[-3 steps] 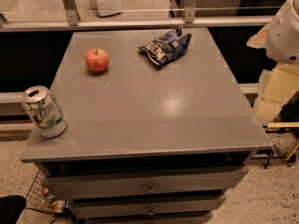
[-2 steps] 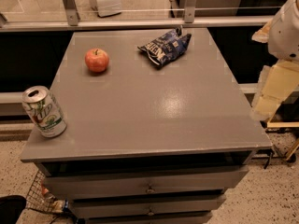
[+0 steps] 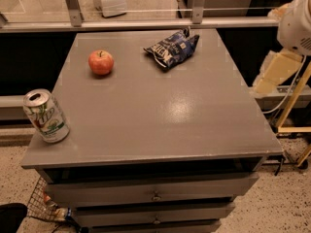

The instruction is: Move blue chip bag near 7up can

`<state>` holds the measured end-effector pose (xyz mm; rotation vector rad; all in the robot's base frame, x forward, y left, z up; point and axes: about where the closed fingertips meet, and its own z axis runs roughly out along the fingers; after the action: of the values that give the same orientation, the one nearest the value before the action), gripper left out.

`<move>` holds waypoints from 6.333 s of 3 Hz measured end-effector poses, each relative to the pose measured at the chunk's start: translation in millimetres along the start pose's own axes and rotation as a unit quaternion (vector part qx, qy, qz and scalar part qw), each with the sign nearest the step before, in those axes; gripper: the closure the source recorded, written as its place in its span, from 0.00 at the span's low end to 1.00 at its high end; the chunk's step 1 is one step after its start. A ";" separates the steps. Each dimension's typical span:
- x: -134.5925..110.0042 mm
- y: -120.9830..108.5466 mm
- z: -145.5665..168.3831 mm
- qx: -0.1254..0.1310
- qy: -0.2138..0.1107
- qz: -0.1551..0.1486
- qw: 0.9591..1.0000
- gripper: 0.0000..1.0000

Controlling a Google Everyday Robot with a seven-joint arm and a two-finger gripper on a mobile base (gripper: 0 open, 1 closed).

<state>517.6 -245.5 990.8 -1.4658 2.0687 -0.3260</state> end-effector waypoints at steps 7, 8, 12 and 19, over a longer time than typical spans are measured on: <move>-174.4 -120.4 186.1 -0.022 -0.162 -0.119 0.979 0.00; -186.0 -114.9 208.6 -0.048 -0.179 -0.112 0.976 0.00; -180.1 -96.3 282.0 -0.116 -0.206 0.004 0.972 0.00; -179.8 -81.0 301.2 -0.140 -0.208 0.024 0.968 1.00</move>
Offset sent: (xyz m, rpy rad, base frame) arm 0.1425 0.0648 0.0802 0.2163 -0.3979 0.2148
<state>797.3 -71.2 845.9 -1.4869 1.8516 0.2868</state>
